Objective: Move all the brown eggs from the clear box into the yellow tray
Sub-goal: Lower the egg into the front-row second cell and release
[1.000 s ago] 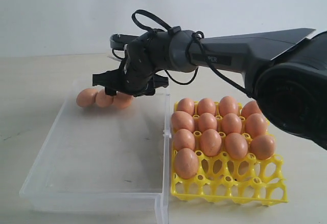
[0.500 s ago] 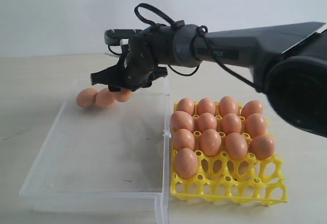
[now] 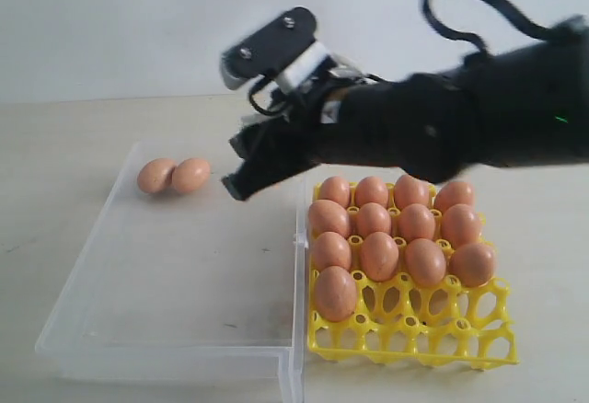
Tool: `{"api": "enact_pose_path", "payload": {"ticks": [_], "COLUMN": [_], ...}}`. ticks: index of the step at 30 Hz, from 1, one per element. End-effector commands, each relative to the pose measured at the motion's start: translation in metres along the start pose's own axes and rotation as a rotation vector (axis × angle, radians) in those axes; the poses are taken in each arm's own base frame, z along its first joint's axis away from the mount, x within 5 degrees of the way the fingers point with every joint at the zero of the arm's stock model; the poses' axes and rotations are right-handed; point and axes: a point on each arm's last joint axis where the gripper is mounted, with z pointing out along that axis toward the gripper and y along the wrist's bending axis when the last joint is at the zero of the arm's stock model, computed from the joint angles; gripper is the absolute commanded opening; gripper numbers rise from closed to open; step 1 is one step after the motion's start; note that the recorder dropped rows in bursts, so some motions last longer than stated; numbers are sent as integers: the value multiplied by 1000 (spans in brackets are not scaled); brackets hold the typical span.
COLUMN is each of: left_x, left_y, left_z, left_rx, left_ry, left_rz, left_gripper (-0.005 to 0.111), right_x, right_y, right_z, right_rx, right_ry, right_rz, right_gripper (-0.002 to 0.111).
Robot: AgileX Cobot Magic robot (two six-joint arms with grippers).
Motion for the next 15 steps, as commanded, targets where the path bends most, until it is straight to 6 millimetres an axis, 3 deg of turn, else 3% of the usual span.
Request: {"api": "enact_pose_path", "payload": {"ticks": [1,5,8,11,15], "left_x": [-2,-2,-2,-2,-2], "left_y": [0,0,0,0,0], "left_z": [-1,-1,-1,-1,-1], "left_rx": [5,5,5,5,5], "left_ry": [-19,-19,-19,-19,-19], "left_rz": [-5,-5,-5,-5,-5], "left_gripper": [0,0,0,0,0], "right_x": [32,66,90,110,123], "right_y": [-2,-1,0,2,2], "right_z": [-55,-93,-110,-118,-119], "right_rx": [93,147,170,188,212], "right_ry": [-80,-100,-79,-56,-47], "right_rz": [-37,-13,34,121,223], "right_gripper": [0,0,0,0,0]}}
